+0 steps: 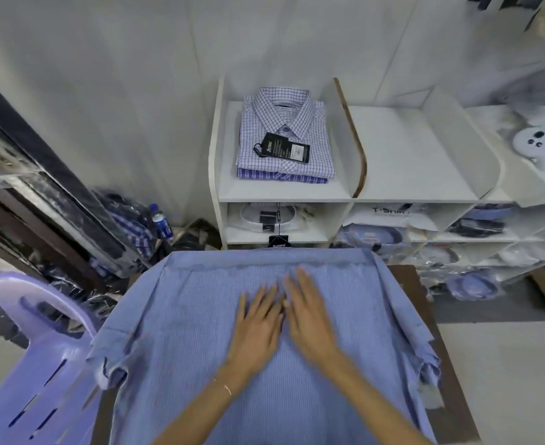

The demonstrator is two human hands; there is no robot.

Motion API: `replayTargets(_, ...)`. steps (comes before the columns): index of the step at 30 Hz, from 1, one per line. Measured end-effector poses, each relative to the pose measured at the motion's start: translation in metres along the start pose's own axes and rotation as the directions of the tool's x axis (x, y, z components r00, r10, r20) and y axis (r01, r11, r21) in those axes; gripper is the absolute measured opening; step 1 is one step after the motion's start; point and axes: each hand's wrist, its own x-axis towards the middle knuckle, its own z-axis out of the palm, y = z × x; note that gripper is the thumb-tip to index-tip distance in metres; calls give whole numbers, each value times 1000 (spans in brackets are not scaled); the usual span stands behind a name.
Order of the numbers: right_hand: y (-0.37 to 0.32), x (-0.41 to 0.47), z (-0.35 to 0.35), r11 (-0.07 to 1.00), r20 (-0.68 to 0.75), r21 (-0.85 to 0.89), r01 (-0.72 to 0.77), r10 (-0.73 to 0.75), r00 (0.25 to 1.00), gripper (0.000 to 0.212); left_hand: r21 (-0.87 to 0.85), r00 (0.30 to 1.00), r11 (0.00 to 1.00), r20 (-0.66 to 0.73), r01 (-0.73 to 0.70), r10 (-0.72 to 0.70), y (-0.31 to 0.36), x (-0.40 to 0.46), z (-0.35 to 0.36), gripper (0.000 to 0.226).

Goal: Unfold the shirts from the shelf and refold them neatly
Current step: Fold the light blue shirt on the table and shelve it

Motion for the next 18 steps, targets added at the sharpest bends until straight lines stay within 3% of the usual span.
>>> replayTargets(2, -6, -27, 18, 996, 67, -88, 28, -22, 998, 52, 19, 999, 999, 30, 38, -39, 1, -18, 11, 50)
replayTargets(8, 34, -51, 0, 955, 87, -296, 29, -3, 996, 55, 53, 980, 979, 22, 197, -198, -44, -55, -13, 53)
replayTargets(14, 80, -68, -30, 950, 14, -268, -159, 169, 986, 60, -61, 888, 892, -81, 449, -452, -80, -112, -44, 57)
replayTargets(18, 84, -85, -35, 962, -27, -170, -214, 213, 977, 74, -142, 813, 832, -181, 536, -554, -78, -152, -51, 51)
